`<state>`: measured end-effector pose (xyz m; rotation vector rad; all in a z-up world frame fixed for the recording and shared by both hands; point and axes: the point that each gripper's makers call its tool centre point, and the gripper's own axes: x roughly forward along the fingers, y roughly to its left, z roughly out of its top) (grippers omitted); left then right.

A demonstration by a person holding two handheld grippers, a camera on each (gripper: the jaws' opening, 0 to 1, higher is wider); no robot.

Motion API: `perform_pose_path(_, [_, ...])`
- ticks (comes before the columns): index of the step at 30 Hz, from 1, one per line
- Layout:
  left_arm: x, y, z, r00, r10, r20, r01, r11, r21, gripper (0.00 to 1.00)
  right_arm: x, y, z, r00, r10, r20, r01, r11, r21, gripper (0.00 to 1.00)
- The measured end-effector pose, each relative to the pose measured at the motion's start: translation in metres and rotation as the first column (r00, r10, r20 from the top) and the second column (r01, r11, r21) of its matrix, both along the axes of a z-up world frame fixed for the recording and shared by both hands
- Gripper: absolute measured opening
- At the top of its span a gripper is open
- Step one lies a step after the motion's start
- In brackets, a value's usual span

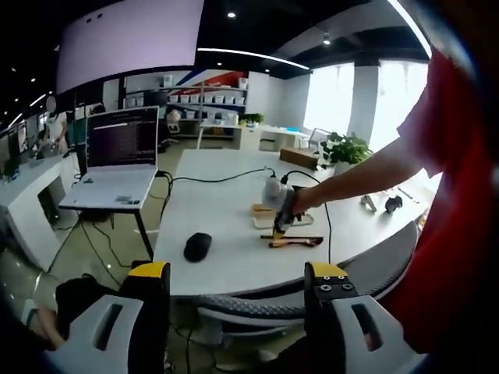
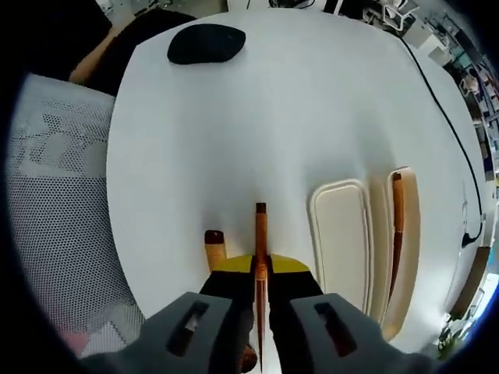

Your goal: Arrange the utensils inside the cutlery case until each visible utensil rests in its matching compartment.

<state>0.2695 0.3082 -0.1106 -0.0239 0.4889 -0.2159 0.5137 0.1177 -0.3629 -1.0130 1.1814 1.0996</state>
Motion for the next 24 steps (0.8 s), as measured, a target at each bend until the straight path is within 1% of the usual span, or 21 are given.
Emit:
perform_pose_path(1, [0.000, 0.000, 0.000, 1.000, -0.005, -0.002, 0.005, 1.000, 0.011, 0.72, -0.001, -0.001, -0.001, 1.000, 0.006, 0.014, -0.006, 1.000, -0.013, 0.02])
perform_pose_path(2, [0.000, 0.000, 0.000, 1.000, -0.007, -0.001, 0.007, 1.000, 0.011, 0.72, 0.001, 0.001, 0.000, 0.994, 0.094, 0.056, -0.094, 0.995, -0.013, 0.02])
perform_pose_path(3, [0.000, 0.001, 0.001, 1.000, -0.007, 0.002, 0.007, 1.000, 0.008, 0.72, 0.001, 0.002, 0.000, 0.991, 0.111, 0.071, -0.111, 0.994, -0.008, 0.02])
perform_pose_path(4, [0.000, 0.003, 0.001, 1.000, -0.005, 0.005, 0.005, 1.000, 0.005, 0.72, -0.001, 0.001, 0.000, 0.994, 0.084, 0.066, -0.084, 0.996, -0.004, 0.02])
perform_pose_path(6, [-0.001, 0.006, 0.000, 1.000, 0.002, 0.001, -0.002, 1.000, 0.000, 0.72, 0.000, 0.001, -0.001, 0.994, 0.091, 0.065, -0.091, 0.996, -0.001, 0.02])
perform_pose_path(8, [-0.002, 0.008, -0.001, 1.000, 0.001, -0.002, -0.001, 1.000, 0.005, 0.72, -0.002, 0.001, 0.000, 0.996, 0.072, 0.044, -0.073, 0.997, 0.015, 0.03])
perform_pose_path(10, [-0.002, 0.009, 0.000, 1.000, -0.001, 0.001, 0.001, 1.000, 0.008, 0.72, -0.002, 0.001, -0.001, 0.999, 0.038, 0.010, -0.039, 0.999, 0.036, 0.02])
perform_pose_path(11, [-0.002, 0.009, 0.001, 1.000, -0.001, 0.003, 0.001, 1.000, 0.003, 0.72, -0.002, 0.000, 0.002, 1.000, -0.007, -0.011, 0.008, 0.999, 0.047, 0.02])
perform_pose_path(13, [-0.003, 0.010, -0.001, 1.000, 0.001, 0.002, -0.001, 1.000, -0.021, 0.73, 0.001, 0.000, 0.001, 1.000, 0.000, -0.016, 0.001, 0.998, 0.061, 0.02])
perform_pose_path(14, [-0.003, 0.010, -0.003, 1.000, 0.001, -0.005, -0.001, 1.000, -0.023, 0.73, 0.001, 0.000, 0.001, 1.000, 0.008, -0.018, -0.007, 0.998, 0.065, 0.02])
perform_pose_path(15, [-0.003, 0.009, -0.003, 1.000, -0.001, -0.005, 0.001, 1.000, -0.020, 0.73, 0.007, 0.002, -0.001, 1.000, 0.016, -0.022, -0.015, 0.997, 0.069, 0.03])
perform_pose_path(17, [-0.002, 0.009, -0.003, 1.000, -0.002, -0.004, 0.002, 1.000, -0.013, 0.73, 0.007, 0.001, -0.001, 0.999, 0.028, -0.032, -0.026, 0.997, 0.076, 0.03])
perform_pose_path(20, [-0.002, 0.008, 0.000, 1.000, 0.003, 0.004, -0.003, 1.000, -0.019, 0.73, 0.008, 0.003, -0.002, 0.998, 0.048, -0.043, -0.045, 0.997, 0.060, 0.03])
perform_pose_path(21, [-0.002, 0.006, 0.001, 1.000, 0.001, 0.007, 0.000, 1.000, -0.015, 0.73, 0.008, 0.003, -0.001, 0.998, 0.038, -0.045, -0.036, 0.998, 0.051, 0.03])
perform_pose_path(22, [-0.002, 0.006, 0.001, 1.000, 0.001, 0.007, 0.000, 1.000, -0.011, 0.73, 0.008, 0.002, -0.002, 0.998, -0.018, -0.057, 0.020, 0.999, 0.028, 0.02])
perform_pose_path(24, [-0.003, 0.007, 0.000, 1.000, 0.011, 0.007, -0.010, 1.000, -0.010, 0.73, 0.010, 0.004, -0.003, 0.998, -0.002, -0.059, 0.004, 1.000, 0.031, 0.02])
